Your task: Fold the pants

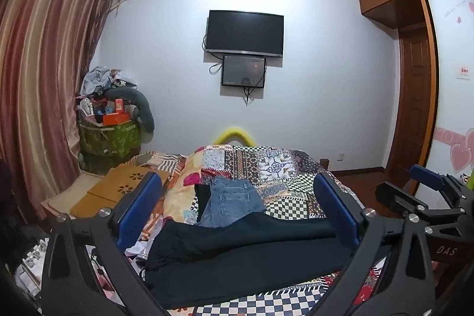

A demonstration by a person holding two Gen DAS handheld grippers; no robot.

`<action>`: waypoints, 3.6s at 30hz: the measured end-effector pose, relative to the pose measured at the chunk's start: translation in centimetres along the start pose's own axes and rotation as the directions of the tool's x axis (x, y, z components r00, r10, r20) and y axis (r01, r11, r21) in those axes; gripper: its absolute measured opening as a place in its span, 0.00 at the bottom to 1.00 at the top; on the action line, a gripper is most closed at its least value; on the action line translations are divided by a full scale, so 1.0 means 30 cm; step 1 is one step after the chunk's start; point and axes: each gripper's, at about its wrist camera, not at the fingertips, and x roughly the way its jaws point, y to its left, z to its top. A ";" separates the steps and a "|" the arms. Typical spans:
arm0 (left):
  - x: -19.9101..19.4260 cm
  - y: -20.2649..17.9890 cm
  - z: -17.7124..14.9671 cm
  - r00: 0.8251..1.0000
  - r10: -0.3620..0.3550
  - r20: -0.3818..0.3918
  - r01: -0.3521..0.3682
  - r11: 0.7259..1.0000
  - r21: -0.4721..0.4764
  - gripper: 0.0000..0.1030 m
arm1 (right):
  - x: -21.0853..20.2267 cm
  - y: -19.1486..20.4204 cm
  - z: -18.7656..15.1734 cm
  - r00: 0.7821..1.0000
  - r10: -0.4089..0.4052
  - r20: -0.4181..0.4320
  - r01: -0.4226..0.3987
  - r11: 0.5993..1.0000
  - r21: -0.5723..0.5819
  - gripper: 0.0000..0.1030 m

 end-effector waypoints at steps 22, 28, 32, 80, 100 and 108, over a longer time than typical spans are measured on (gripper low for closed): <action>0.037 0.020 -0.024 1.000 0.007 -0.018 -0.007 1.000 -0.023 1.00 | 0.010 -0.006 -0.001 1.000 -0.012 -0.002 0.012 1.000 -0.005 1.00; 0.033 0.023 -0.016 1.000 0.010 -0.015 -0.010 0.999 -0.032 1.00 | 0.001 -0.012 -0.004 1.000 -0.016 0.004 0.016 1.000 -0.004 1.00; 0.035 0.024 -0.018 1.000 0.010 -0.016 -0.011 0.999 -0.032 1.00 | 0.000 -0.009 -0.002 1.000 -0.018 0.002 0.018 1.000 -0.001 1.00; 0.024 -0.006 -0.021 1.000 -0.009 -0.022 0.009 1.000 -0.003 1.00 | -0.009 -0.042 -0.008 0.999 -0.036 0.003 0.036 0.999 0.010 1.00; 0.117 0.009 -0.030 0.995 -0.053 -0.082 0.051 0.999 -0.019 1.00 | 0.046 -0.079 -0.032 0.998 -0.060 -0.036 0.061 0.998 0.020 1.00; 0.375 0.055 -0.071 0.980 -0.011 -0.197 0.011 1.000 -0.001 1.00 | 0.192 -0.128 -0.076 0.987 -0.094 -0.130 0.097 0.995 0.017 1.00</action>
